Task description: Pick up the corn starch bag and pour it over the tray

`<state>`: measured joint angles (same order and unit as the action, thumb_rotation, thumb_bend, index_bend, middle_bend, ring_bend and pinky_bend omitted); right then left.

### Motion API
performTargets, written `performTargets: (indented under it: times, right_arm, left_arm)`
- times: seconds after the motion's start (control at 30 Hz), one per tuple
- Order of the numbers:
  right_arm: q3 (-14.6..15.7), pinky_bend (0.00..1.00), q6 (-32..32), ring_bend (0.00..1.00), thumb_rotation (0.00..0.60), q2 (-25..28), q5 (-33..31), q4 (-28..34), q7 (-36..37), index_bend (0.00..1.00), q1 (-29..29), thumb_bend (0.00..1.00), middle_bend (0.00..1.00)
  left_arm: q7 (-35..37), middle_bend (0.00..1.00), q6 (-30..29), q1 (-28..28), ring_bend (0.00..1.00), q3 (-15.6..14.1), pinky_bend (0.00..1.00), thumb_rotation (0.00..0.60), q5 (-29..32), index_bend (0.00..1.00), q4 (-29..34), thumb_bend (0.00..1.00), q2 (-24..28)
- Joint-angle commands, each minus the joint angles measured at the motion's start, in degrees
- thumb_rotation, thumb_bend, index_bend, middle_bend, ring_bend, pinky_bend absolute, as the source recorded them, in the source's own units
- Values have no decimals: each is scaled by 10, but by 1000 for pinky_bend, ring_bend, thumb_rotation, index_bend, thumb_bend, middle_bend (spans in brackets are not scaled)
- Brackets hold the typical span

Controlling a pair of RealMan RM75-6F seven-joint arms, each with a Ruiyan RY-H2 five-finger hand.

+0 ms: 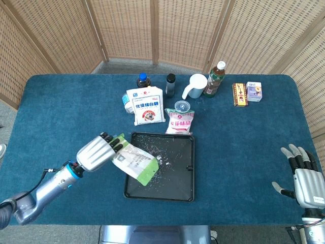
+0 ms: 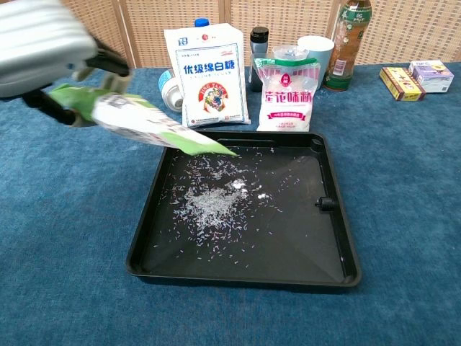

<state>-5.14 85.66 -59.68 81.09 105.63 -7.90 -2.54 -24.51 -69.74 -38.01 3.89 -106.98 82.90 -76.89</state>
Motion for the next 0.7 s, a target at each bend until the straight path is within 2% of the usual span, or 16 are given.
performTargets:
  times: [0.03,0.17,0.3,0.43,0.53,0.7]
  right_arm:
    - [-1,42,1,23,600,1,-2,-1,4,131,1,103,65]
    - [-3,43,0,23,600,3,-5,-3,9,131,0,102,65]
    - [-2,43,-3,23,600,4,-6,-5,14,131,0,102,65]
    - [-2,43,-3,23,600,4,-5,-5,15,130,0,103,65]
    - [-2,43,-4,23,600,4,-6,-6,15,130,0,103,65]
    - [-2,42,-6,23,599,2,-6,-7,12,130,-2,103,65]
  left_arm:
    - [-73,606,43,-42,639,12,658,600,-36,778,9,356,16]
    - [-129,606,84,-63,639,22,663,600,-33,779,36,363,25]
    - [-183,608,111,-86,640,32,665,600,-45,780,33,376,25]
    - [-220,609,131,-110,640,30,665,600,-72,781,27,381,32]
    - [-238,610,138,-124,641,29,665,600,-89,785,28,392,40]
    - [-226,620,123,-119,648,39,665,600,-64,801,49,393,38]
